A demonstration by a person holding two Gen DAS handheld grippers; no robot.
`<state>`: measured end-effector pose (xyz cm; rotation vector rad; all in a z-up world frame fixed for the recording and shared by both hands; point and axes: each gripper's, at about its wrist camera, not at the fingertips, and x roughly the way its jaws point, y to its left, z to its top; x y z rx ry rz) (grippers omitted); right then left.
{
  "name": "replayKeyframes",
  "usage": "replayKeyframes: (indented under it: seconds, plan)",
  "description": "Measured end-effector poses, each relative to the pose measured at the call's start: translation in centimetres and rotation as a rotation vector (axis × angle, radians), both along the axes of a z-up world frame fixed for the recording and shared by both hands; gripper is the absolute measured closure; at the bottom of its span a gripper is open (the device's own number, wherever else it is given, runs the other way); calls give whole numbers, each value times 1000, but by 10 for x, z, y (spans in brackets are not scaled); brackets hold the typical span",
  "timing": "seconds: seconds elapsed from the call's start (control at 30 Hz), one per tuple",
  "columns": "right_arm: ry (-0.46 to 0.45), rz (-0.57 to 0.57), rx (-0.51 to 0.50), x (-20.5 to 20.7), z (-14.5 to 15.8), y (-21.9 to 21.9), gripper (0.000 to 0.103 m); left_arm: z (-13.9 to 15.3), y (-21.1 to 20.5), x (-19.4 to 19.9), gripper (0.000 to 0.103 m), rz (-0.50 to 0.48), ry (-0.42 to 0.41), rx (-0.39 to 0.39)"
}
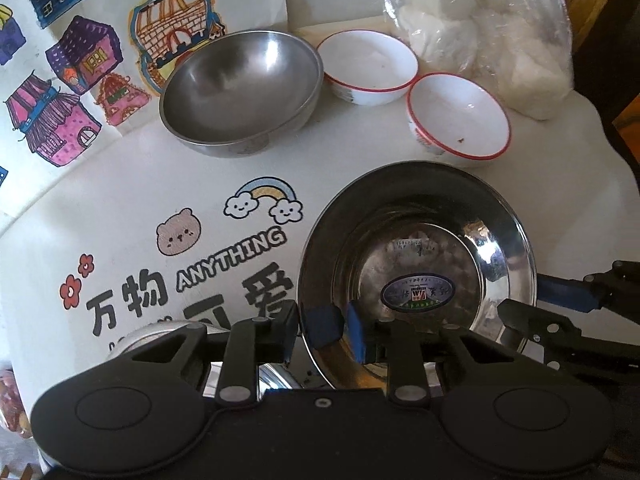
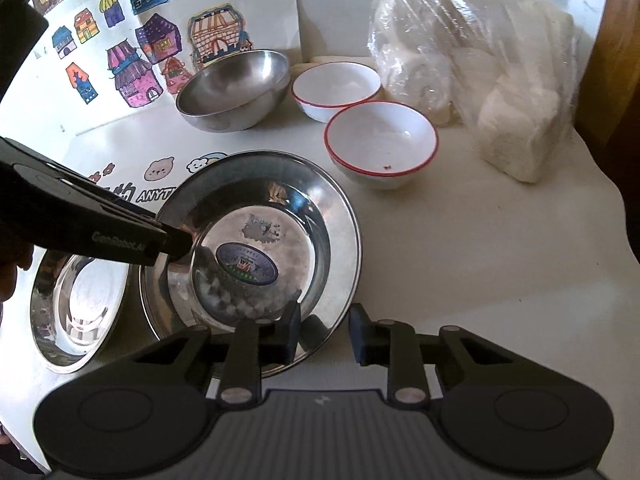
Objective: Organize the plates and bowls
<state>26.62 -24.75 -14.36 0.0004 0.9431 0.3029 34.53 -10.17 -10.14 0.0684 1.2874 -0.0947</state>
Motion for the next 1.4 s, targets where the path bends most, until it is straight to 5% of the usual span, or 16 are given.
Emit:
replayKeyframes:
  seconds: [0.73, 1.4]
  plan:
    - [-61, -45, -17, -22, 28, 12, 78, 37, 27, -22, 79, 70, -72, -58]
    - [-90, 181, -13, -35, 46, 112, 78, 50, 134, -85, 79, 260, -84, -48]
